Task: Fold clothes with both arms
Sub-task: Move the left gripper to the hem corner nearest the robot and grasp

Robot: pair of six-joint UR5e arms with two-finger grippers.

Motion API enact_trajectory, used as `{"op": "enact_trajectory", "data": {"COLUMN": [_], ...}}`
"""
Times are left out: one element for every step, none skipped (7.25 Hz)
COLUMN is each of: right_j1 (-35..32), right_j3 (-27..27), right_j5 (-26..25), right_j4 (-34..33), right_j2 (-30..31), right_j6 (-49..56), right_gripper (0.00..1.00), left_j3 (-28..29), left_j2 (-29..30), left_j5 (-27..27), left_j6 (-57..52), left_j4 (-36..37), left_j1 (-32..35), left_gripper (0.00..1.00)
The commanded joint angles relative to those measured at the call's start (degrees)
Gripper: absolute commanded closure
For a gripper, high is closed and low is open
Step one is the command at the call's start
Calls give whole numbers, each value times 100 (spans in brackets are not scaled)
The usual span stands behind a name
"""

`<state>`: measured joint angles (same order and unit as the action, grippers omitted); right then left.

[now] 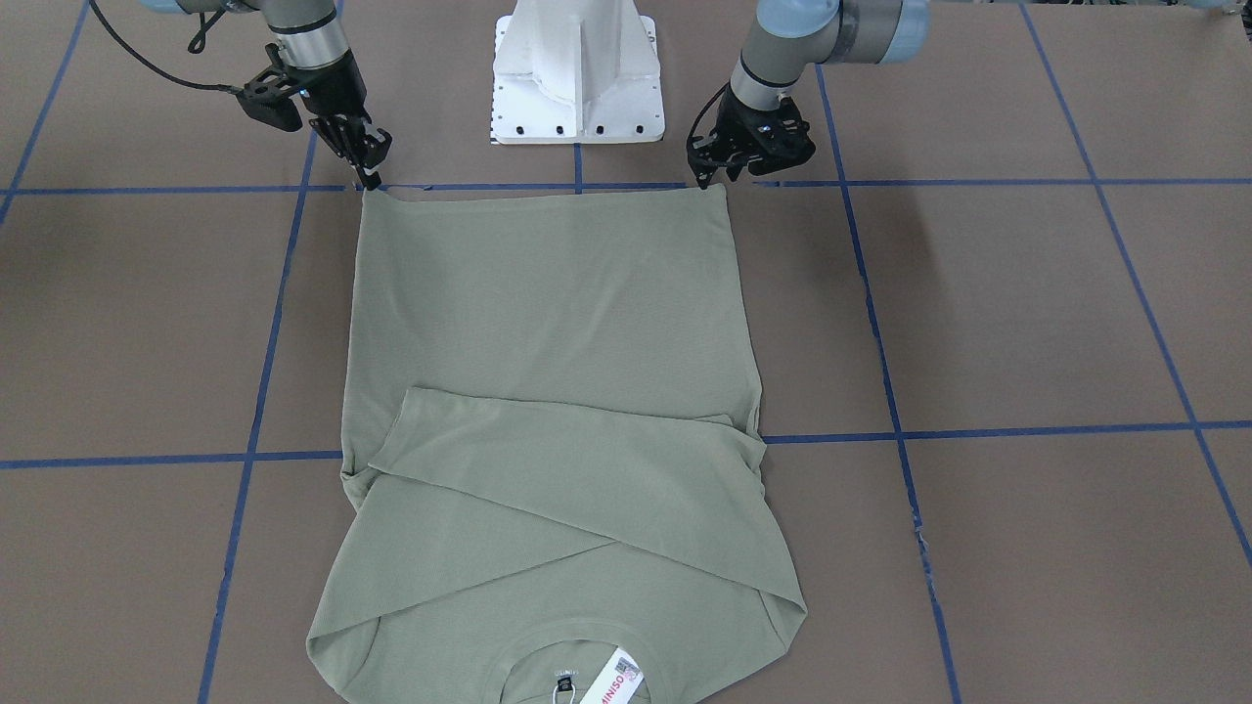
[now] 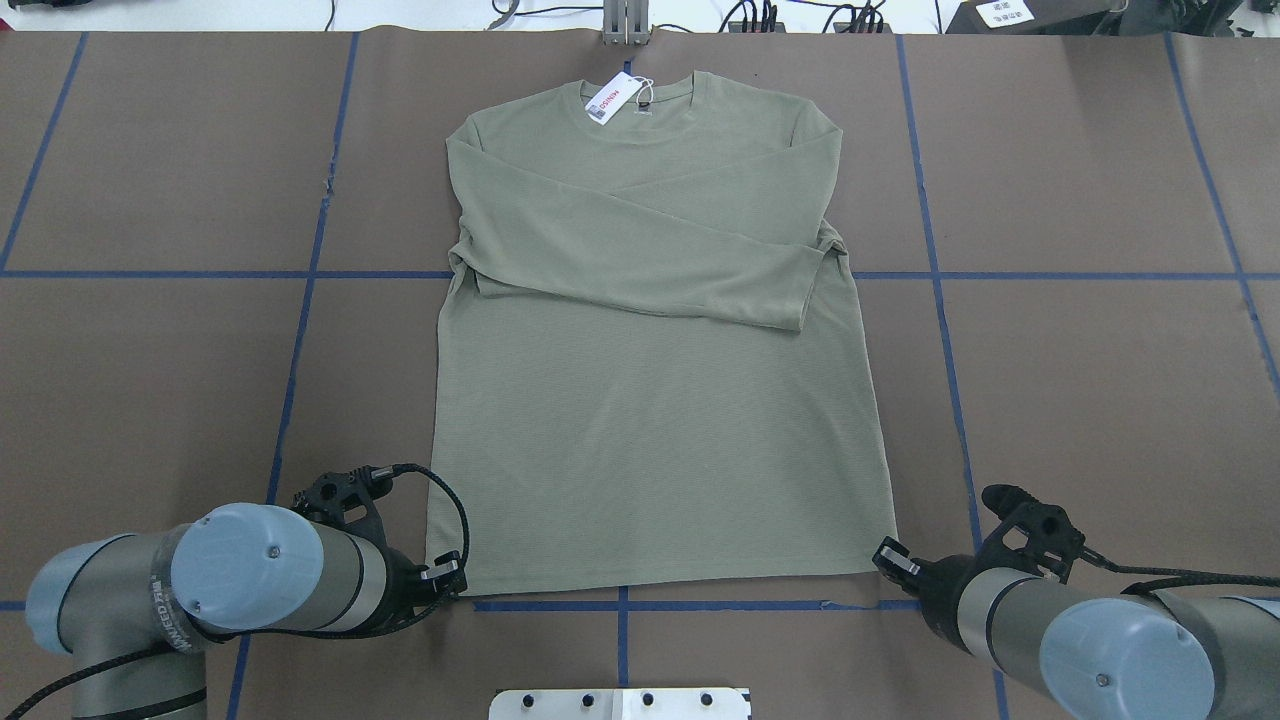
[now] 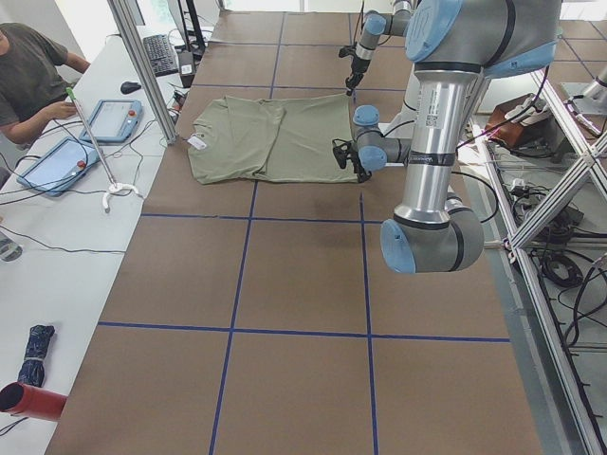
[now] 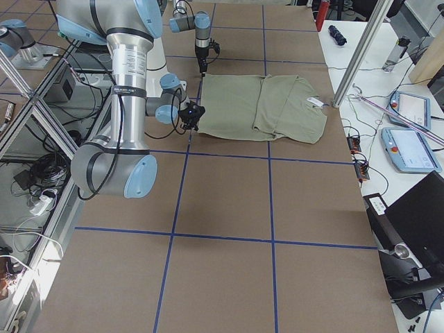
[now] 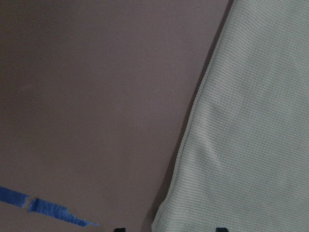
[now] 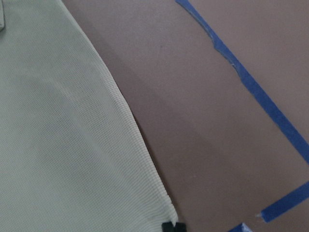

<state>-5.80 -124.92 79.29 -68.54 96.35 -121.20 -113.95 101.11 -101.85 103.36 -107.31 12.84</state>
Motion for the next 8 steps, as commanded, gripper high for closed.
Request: {"op": "enact_trajectory", "data": {"right_j1": [0,0,0,0,0,17,70,227], "right_j3": [-6,-6,-6,-15,-33,-128,-269,-418], "right_j5": [-10,-10,-19,-19,-19,-1,25,25], "right_j4": [-2,7,-2,7,7,7,-2,-2], "right_j2": [6,24,33,33,24,24,24,24], "right_j6": [0,0,0,0,0,0,0,0], "right_gripper": [100,100,100,100,100,100,100,100], "left_j3": [14,22,5,22,-73,-309,-738,-1177], "left_j2": [5,5,14,-3,-12,-99,-457,-826], "left_j5": [7,7,7,51,77,77,86,86], "left_j6": [0,0,0,-9,-18,-18,-9,26], "left_j4": [0,0,0,0,0,0,0,0], "left_j1": [-1,-1,8,8,52,70,17,-79], "left_gripper": [69,86,100,100,100,100,100,100]}}
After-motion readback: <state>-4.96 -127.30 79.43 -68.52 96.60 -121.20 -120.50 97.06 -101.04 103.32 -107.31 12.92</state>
